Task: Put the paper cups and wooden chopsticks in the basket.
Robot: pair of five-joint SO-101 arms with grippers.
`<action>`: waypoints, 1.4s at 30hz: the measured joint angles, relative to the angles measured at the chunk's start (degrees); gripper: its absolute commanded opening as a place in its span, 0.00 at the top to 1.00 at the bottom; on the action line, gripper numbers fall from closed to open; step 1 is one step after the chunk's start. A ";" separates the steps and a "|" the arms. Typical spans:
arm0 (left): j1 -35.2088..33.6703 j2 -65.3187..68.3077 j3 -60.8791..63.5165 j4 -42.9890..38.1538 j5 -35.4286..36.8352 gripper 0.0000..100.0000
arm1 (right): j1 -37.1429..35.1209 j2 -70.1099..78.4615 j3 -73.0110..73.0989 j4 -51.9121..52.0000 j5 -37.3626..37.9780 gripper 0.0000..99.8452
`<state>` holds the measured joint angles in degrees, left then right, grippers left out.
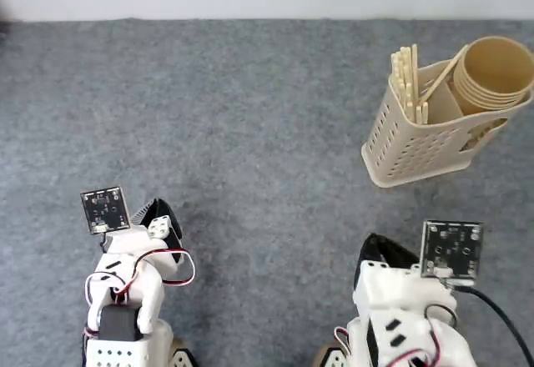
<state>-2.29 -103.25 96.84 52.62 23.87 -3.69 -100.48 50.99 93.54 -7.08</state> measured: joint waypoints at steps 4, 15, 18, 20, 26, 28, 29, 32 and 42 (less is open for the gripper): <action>0.00 0.00 0.00 0.00 0.00 0.99 | 0.00 -0.53 2.11 -1.67 0.00 0.99; 0.00 0.00 0.00 3.69 0.00 0.99 | 0.44 -0.44 20.04 -15.21 0.00 0.99; 0.00 0.00 0.00 4.66 0.00 0.99 | 1.58 -0.18 27.69 -19.43 0.00 0.99; 0.00 0.00 0.00 6.95 -0.09 0.99 | 2.55 0.44 31.12 -21.45 0.00 0.99; 0.00 0.00 0.00 9.85 -0.26 0.99 | 3.25 -0.26 36.92 -22.59 0.00 0.99; 0.00 0.00 0.00 10.02 -0.26 0.99 | 3.16 -0.26 38.59 -22.59 0.00 0.99; 0.00 0.00 0.00 10.64 -0.26 0.99 | 3.16 -0.26 39.47 -22.59 0.00 0.99; 0.00 0.00 0.00 13.98 -0.26 0.99 | 3.16 -0.26 42.81 -22.68 0.00 0.99; -0.44 0.00 0.00 18.90 -0.26 0.99 | 3.16 -2.46 44.57 -21.45 0.00 0.99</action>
<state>-2.73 -103.25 96.84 71.52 23.60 -0.53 -102.95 95.56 72.09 -7.08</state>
